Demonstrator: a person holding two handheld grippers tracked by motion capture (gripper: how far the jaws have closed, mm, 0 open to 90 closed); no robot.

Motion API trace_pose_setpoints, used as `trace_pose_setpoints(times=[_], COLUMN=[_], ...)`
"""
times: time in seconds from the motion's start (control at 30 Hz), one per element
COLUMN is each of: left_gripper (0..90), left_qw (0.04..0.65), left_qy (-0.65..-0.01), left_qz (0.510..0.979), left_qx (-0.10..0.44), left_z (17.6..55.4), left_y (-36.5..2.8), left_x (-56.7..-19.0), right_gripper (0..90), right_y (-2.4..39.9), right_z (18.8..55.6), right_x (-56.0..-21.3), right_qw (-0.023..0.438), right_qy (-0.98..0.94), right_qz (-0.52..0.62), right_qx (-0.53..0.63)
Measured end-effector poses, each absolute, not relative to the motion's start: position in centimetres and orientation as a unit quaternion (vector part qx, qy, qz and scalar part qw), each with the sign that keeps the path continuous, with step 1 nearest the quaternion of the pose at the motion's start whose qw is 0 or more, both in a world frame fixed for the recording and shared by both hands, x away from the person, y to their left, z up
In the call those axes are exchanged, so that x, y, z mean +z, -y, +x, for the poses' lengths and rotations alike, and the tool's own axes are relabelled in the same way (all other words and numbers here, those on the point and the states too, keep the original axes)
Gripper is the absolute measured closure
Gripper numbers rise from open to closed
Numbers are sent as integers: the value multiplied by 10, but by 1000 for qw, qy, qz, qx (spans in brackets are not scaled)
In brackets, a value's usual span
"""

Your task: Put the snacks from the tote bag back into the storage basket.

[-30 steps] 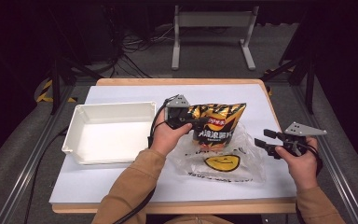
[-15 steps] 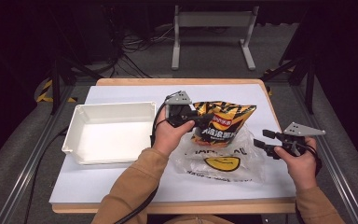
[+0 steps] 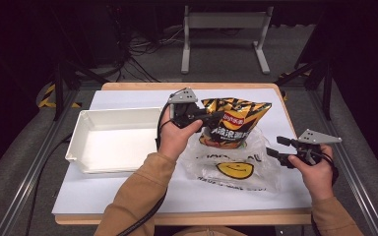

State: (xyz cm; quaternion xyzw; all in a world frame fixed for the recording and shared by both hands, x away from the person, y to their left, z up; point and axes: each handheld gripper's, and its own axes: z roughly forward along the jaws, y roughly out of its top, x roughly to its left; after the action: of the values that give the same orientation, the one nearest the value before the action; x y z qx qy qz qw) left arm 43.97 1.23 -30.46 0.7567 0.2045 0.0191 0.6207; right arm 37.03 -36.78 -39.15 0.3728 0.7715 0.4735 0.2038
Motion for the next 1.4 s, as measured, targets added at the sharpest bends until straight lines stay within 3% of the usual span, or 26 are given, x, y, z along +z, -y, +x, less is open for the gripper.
trace_pose_setpoints(times=[1.4], left_gripper=[848], left_qw=[650], left_qy=[-194], left_qz=[734], left_qx=[34], left_z=[432], left_y=[-29], left_x=[-244], right_gripper=[329], right_y=[363], right_z=[369], right_x=[-393], right_qw=[202], right_qy=[-774], right_qz=[369], right_qx=[474])
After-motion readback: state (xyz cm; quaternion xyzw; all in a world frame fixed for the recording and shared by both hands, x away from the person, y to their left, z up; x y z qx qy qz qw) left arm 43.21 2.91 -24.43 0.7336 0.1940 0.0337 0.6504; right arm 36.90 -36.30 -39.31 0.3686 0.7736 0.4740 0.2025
